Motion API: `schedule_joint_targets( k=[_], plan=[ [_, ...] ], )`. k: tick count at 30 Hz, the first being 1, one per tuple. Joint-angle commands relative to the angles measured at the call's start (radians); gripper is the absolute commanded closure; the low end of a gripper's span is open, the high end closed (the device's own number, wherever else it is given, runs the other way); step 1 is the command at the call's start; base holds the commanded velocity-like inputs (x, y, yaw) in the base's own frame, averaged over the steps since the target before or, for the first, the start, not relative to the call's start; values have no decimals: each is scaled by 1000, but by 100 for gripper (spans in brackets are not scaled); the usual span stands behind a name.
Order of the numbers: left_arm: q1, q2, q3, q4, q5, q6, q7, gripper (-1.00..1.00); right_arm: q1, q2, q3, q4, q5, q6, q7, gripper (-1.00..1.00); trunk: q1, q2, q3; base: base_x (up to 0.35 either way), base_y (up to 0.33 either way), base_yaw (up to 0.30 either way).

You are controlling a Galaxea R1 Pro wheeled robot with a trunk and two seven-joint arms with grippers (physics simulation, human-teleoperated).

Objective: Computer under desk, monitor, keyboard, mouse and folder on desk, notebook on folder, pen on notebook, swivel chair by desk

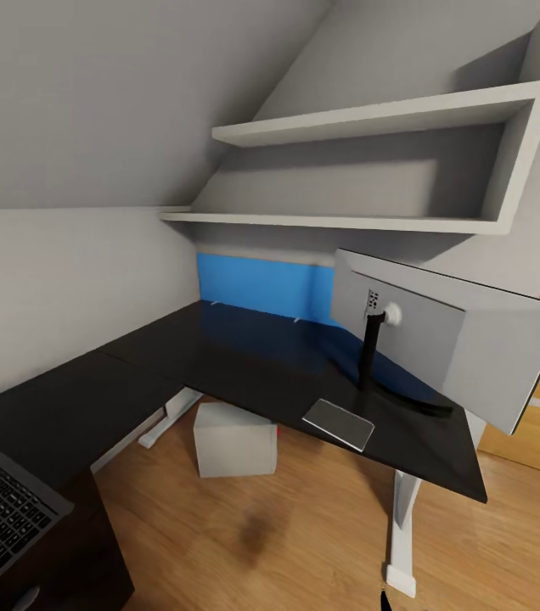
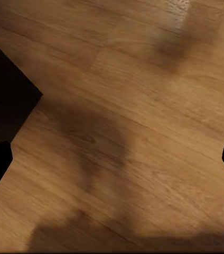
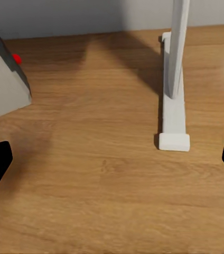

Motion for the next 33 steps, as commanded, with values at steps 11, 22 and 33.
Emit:
schedule_joint_targets(
  k=[11,22,33],
  plan=[
    [-1,-3,-12,62,3,-7,7,-100,62,-11,1,13,4,-18,16,-100,0,-1,-1,0,0,0],
    [-1,0,-7,78,5,-12,8,-100,68,-20,1,13,5,-19,11,-100,0,-1,-1,0,-27,91],
    [-1,0,-6,78,6,-11,9,-100,69,-26,2,13,5,-19,11,-100,0,-1,-3,0,-261,243]
  ],
)
